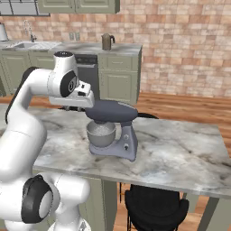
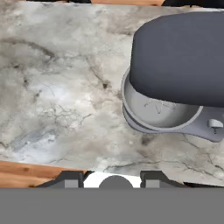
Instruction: Navigate to the toaster.
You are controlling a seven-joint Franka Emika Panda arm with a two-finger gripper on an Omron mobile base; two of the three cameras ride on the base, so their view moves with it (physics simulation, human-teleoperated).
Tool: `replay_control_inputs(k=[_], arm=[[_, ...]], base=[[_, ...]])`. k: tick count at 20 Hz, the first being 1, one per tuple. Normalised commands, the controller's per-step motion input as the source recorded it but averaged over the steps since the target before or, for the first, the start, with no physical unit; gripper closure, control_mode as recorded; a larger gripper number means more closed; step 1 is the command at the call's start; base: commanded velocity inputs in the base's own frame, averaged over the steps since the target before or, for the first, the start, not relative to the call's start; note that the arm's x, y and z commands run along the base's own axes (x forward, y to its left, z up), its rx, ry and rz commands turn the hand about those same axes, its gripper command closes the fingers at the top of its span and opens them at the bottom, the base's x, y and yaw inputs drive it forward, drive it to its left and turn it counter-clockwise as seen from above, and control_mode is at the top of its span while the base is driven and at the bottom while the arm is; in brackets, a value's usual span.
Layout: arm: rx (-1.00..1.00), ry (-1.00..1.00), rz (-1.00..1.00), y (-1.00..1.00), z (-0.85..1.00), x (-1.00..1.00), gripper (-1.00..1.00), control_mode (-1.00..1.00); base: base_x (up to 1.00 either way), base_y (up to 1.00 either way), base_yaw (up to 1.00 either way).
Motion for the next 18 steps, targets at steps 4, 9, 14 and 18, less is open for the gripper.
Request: replay_control_inputs(k=[4,9,14,18], arm=[[0.0,-0.08,0.01,0.0,0.0,-0.29,-1.0,-1.0],[0.0,-0.14,0.03,0.0,0.01,-0.76,-1.0,-1.0],[0.0,-0.01,0.12,0.05,0.05,-0.59,-1.0,-1.0],[0.0,0.0,0.15,0.14,0.0,-0.22,-1.0,1.0]], base=[[0.0,0.0,0.0],[0.0,0.0,0.0],[0.0,0.0,0.0],[-0.06,0.04,0.06]])
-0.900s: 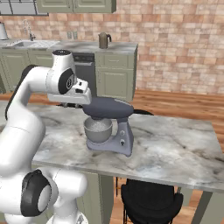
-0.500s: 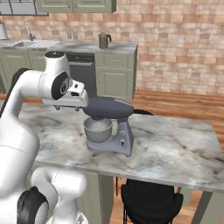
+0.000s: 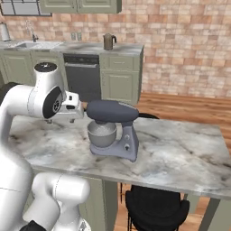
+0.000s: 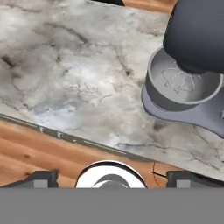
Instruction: Navigate to the toaster.
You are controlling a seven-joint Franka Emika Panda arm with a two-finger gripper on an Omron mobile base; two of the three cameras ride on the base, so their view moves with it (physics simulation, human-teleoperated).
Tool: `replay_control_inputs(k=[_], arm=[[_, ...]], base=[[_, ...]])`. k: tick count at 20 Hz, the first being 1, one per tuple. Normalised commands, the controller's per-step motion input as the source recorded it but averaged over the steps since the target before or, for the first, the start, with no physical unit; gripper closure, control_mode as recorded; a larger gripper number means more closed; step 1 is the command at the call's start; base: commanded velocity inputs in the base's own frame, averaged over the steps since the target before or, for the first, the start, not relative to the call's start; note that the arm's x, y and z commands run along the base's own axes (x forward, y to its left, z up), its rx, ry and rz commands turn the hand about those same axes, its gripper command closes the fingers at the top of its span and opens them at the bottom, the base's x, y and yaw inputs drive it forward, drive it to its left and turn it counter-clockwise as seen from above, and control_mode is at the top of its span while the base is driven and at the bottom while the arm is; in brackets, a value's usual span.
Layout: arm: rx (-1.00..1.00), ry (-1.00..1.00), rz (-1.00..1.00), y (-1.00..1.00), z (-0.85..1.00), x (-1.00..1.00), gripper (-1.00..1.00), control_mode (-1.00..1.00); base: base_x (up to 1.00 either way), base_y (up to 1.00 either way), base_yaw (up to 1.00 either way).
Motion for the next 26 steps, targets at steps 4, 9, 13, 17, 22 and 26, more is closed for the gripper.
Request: replay_control_inputs(k=[4,9,13,17,22,26], arm=[[0.0,0.0,0.0,0.0,0.0,0.0,-1.0,1.0],[0.0,0.0,0.0,0.0,0.0,0.0,-1.0,1.0],[0.0,0.0,0.0,0.0,0.0,0.0,-1.0,1.0],[0.0,0.0,0.0,0.0,0.0,0.0,-1.0,1.0],[0.0,0.0,0.0,0.0,0.0,0.0,-1.0,1.0],[0.0,0.0,0.0,0.0,0.0,0.0,-1.0,1.0]], base=[[-0.4,0.15,0.27],[-0.89,0.05,0.34],[-0.84,0.14,0.44],[-0.44,0.11,0.49],[-0.12,0.0,0.53],[0.0,0.0,0.49]])
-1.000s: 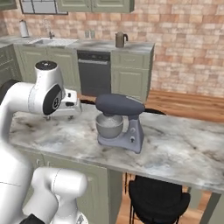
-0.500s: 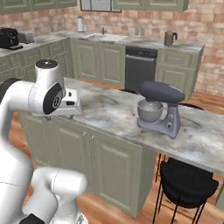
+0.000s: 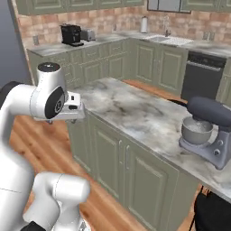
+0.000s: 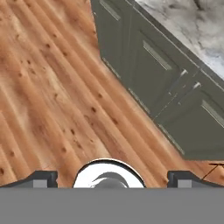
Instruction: Navigate to the toaster.
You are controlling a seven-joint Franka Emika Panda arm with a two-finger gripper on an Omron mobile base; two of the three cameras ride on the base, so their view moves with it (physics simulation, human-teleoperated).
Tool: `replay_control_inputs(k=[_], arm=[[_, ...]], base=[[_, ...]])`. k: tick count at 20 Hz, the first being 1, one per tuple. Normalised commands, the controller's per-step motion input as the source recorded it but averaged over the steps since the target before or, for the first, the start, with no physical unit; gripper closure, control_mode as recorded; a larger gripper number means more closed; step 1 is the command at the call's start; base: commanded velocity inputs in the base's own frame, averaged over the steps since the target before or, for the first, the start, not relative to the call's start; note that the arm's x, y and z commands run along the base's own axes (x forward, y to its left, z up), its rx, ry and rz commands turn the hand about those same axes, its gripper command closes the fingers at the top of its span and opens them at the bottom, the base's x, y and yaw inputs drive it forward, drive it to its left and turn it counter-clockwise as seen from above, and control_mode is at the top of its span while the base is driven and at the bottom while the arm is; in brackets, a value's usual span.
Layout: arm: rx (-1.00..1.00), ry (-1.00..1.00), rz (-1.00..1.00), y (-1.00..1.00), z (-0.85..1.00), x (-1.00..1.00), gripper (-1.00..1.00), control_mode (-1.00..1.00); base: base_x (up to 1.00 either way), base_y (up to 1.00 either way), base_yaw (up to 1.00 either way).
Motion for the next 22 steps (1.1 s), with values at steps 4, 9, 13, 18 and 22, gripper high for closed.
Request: replay_control_inputs(k=[4,9,13,18,22], arm=[[0.0,0.0,0.0,0.0,0.0,0.0,-1.0,1.0],[0.0,0.0,0.0,0.0,0.0,0.0,-1.0,1.0],[0.0,0.0,0.0,0.0,0.0,0.0,-1.0,1.0],[0.0,0.0,0.0,0.0,0.0,0.0,-1.0,1.0],[0.0,0.0,0.0,0.0,0.0,0.0,-1.0,1.0]], base=[[0.04,0.02,0.48],[0.63,0.38,0.52],[1.0,0.5,0.42],[1.0,0.39,0.24],[1.0,0.11,0.12]])
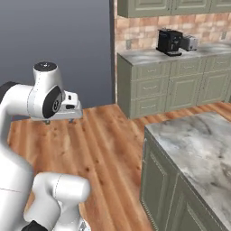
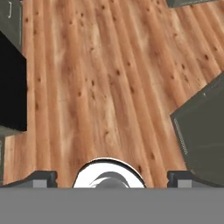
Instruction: Navigate to the toaster.
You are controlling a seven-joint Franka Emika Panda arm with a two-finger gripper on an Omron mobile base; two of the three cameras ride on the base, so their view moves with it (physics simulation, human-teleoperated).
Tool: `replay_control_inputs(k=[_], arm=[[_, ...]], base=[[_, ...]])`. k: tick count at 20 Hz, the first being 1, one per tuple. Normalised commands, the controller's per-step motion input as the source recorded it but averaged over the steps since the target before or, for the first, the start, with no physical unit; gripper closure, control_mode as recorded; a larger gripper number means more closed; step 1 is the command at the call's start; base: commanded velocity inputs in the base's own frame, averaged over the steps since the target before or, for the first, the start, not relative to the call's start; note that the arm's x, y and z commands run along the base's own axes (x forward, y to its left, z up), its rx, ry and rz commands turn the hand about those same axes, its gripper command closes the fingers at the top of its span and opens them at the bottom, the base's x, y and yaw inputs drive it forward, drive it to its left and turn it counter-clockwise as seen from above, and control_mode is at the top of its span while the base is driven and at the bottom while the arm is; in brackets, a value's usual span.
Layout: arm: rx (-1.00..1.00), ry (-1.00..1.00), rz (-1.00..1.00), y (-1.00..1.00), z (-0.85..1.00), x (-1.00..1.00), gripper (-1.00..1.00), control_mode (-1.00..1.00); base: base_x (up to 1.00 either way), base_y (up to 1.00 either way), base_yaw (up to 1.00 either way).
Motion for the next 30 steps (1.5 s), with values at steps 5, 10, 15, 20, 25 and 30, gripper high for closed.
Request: replay_control_inputs(k=[5,10,15,20,25,30], arm=[[0.0,0.0,0.0,0.0,0.0,0.0,-1.0,1.0],[0.0,0.0,0.0,0.0,0.0,0.0,-1.0,1.0],[0.0,0.0,0.0,0.0,0.0,0.0,-1.0,1.0],[0.0,0.0,0.0,0.0,0.0,0.0,-1.0,1.0],[0.0,0.0,0.0,0.0,0.0,0.0,-1.0,1.0],[0.0,0.0,0.0,0.0,0.0,0.0,-1.0,1.0]], base=[[1.0,0.0,0.0],[1.0,-0.07,-0.05],[1.0,-0.01,-0.23],[1.0,0.0,-0.37],[1.0,0.0,-0.4],[1.0,-0.02,-0.37]])
